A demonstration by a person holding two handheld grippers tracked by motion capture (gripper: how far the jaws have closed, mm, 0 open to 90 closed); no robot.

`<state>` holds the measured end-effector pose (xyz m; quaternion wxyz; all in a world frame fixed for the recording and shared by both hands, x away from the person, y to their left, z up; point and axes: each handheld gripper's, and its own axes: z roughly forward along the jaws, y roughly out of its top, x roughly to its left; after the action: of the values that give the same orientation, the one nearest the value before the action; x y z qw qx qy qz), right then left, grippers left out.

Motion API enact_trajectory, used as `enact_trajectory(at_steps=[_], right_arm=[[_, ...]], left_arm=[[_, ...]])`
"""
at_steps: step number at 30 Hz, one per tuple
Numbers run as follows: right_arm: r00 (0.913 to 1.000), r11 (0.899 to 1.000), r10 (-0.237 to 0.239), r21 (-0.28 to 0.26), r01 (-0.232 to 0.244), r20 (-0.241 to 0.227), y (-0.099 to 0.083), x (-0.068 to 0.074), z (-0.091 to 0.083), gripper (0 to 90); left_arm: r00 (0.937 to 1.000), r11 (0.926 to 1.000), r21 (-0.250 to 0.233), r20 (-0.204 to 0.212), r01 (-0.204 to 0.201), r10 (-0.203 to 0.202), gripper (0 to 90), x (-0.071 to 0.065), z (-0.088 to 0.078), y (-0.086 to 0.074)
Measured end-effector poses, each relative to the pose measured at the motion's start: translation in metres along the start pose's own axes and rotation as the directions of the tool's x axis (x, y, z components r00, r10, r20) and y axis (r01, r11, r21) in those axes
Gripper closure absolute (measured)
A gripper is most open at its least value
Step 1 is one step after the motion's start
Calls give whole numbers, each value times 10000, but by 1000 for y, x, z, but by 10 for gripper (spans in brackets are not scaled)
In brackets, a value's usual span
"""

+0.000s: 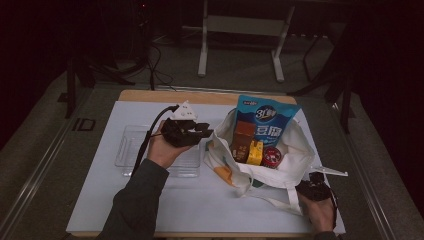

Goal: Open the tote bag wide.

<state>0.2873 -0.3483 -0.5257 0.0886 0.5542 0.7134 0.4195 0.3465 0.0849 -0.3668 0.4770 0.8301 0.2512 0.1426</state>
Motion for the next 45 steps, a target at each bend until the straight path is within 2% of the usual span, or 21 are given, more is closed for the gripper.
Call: enact_trajectory(at_steps=[2, 5, 8, 11, 15, 19, 23, 28, 30, 34, 35, 37, 41, 43, 44, 45], right_arm=[[10000, 10000, -4, -9, 4, 5, 0, 0, 0, 897], [10000, 10000, -35, -60, 35, -9, 0, 0, 0, 898], [10000, 9999, -49, -98, 49, -27, 1, 0, -1, 898], [10000, 9999, -85, -62, 85, -15, 1, 0, 0, 898], [10000, 10000, -31, -5, 31, -14, 0, 0, 2, 898], [10000, 9999, 19, 126, -20, 91, -1, -1, 5, 899], [9998, 9996, -54, 287, 49, 173, -1, -2, 9, 900], [9999, 9990, -2, 445, -5, 153, -1, -4, 11, 899], [9998, 9992, -15, 409, 8, 176, -1, -4, 10, 884], [9988, 9994, -169, 299, 156, 455, 1, -4, 4, 769], [9988, 9994, -169, 299, 156, 455, 1, -4, 4, 769], [9975, 9994, -311, 178, 300, 640, 3, -5, -3, 715], [9970, 9995, -224, -221, 241, 746, 6, -7, -16, 684], [9966, 9990, -200, -391, 232, 795, 7, -9, -21, 684], [9966, 9990, -200, -391, 232, 795, 7, -9, -21, 675], [9961, 9967, -124, -794, 194, 877, 10, -10, -34, 665]], left_arm=[[10000, 10000, 52, 53, 39, -39, 716, -1, 4, 6], [9999, 9980, 625, -34, -95, 97, 735, -3, 17, 11], [9998, 9942, 1077, -141, -86, 102, 818, -2, 31, 9], [9994, 9900, 1411, -327, -77, 124, 837, 1, 41, 5], [9972, 9781, 2072, -662, -197, 340, 848, 3, 54, -1], [9956, 9663, 2569, -853, -163, 394, 851, 6, 64, -6], [9929, 9475, 3180, -985, -328, 674, 853, 7, 74, -14], [9910, 9332, 3584, -1141, -246, 699, 853, 7, 88, -22], [9891, 9246, 3786, -1148, -425, 924, 852, 4, 94, -23], [9884, 9253, 3762, -1161, -474, 978, 850, 1, 97, -22], [9884, 9253, 3762, -1161, -474, 978, 849, 1, 97, -22], [9887, 9255, 3761, -1154, -454, 954, 849, 3, 96, -23], [9905, 9304, 3654, -1146, -294, 763, 847, 5, 92, -25], [9905, 9304, 3654, -1146, -294, 763, 847, 5, 92, -25], [9889, 9296, 3663, -1180, -415, 906, 847, 3, 92, -24], [9884, 9298, 3653, -1194, -442, 939, 847, 2, 92, -24]])
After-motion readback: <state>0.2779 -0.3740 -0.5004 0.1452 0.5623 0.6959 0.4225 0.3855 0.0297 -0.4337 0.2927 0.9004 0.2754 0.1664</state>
